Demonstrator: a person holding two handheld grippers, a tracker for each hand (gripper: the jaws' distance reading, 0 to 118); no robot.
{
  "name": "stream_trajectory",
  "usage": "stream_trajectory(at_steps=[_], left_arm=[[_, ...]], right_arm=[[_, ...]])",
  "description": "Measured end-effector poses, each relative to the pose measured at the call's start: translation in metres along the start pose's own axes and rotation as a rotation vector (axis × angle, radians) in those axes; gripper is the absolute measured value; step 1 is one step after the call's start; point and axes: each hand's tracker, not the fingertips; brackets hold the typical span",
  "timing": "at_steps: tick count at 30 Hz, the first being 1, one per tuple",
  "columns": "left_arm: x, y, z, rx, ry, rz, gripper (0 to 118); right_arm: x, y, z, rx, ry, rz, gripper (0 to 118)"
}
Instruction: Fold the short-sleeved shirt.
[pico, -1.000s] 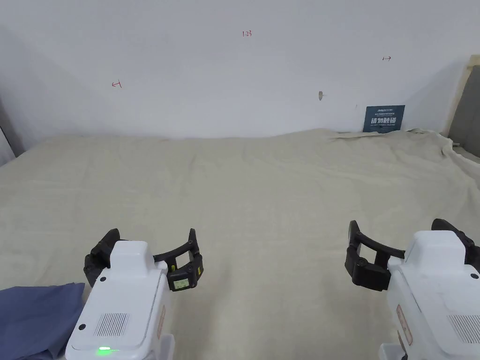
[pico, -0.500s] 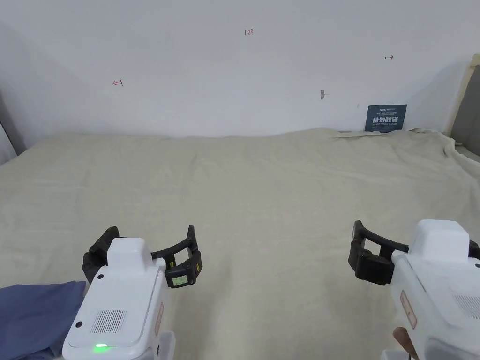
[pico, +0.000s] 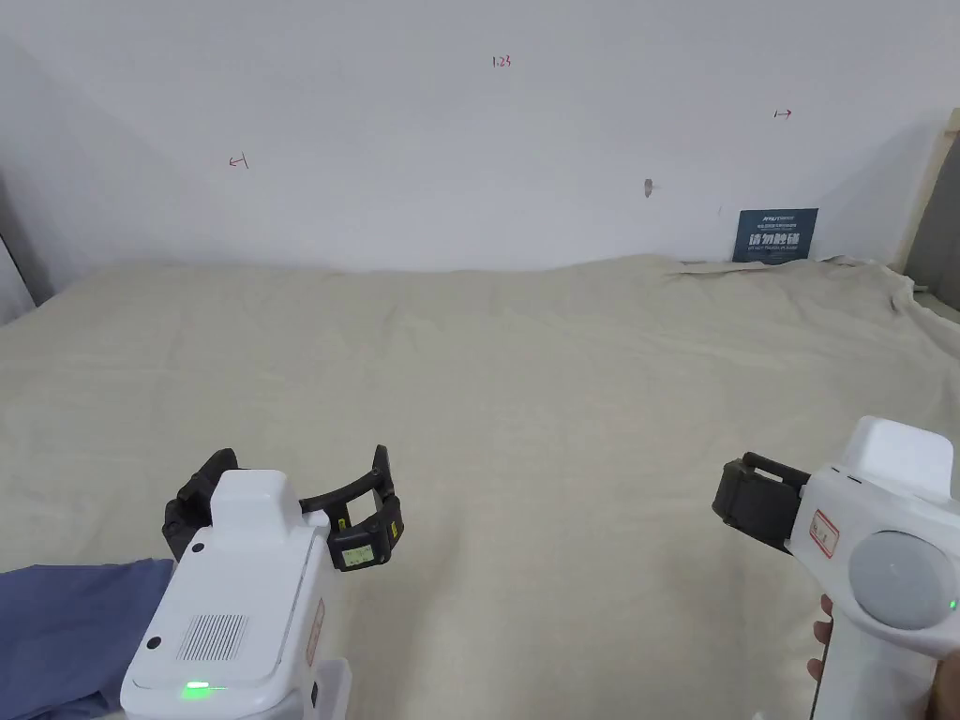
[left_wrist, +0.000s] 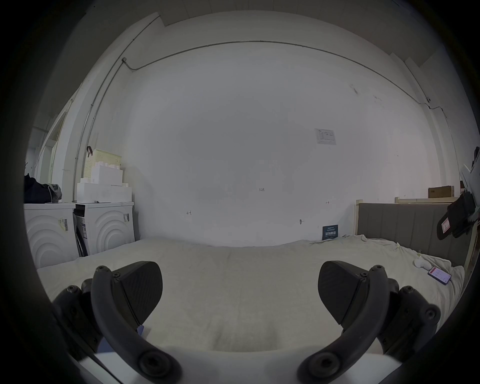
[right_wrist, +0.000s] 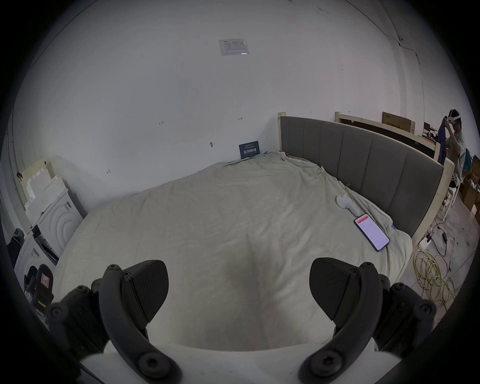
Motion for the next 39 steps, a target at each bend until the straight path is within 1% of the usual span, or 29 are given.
stream_trajectory(at_steps=[6,8,10,15,18,20,21,23,27,31,39], left_arm=[[0.000,0.000,0.000,0.002,-0.001,-0.002,118],[0.000,0.001,0.000,0.004,-0.002,-0.002,118],[0.001,0.002,0.000,0.007,-0.002,-0.003,118],[0.002,0.003,0.000,0.012,-0.004,-0.005,118],[0.003,0.003,0.000,0.010,-0.003,-0.006,118],[0.002,0.003,0.000,0.012,-0.003,-0.006,118],[0.002,0.003,0.000,0.012,-0.003,-0.007,118],[0.003,0.003,0.000,0.013,-0.002,-0.010,118],[0.002,0.004,0.000,0.019,-0.003,-0.009,118],[0.003,0.006,0.000,0.023,-0.002,-0.010,118],[0.003,0.008,0.001,0.029,-0.005,-0.015,118]], right_arm=[[-0.007,-0.003,0.002,0.069,-0.046,0.057,109],[-0.006,-0.002,0.001,0.046,-0.021,0.076,109],[-0.004,-0.004,0.001,0.061,0.002,0.086,109],[-0.002,-0.014,0.005,0.228,0.084,0.152,109],[-0.001,-0.025,0.002,0.366,0.135,0.182,109],[-0.002,-0.032,0.002,0.442,0.144,0.210,109],[-0.002,-0.034,0.000,0.453,0.137,0.225,109],[-0.004,-0.038,-0.001,0.464,0.111,0.225,109],[-0.005,-0.042,-0.001,0.486,0.099,0.232,109],[-0.004,-0.044,0.000,0.507,0.095,0.239,109],[-0.001,-0.041,0.002,0.510,0.103,0.227,109]])
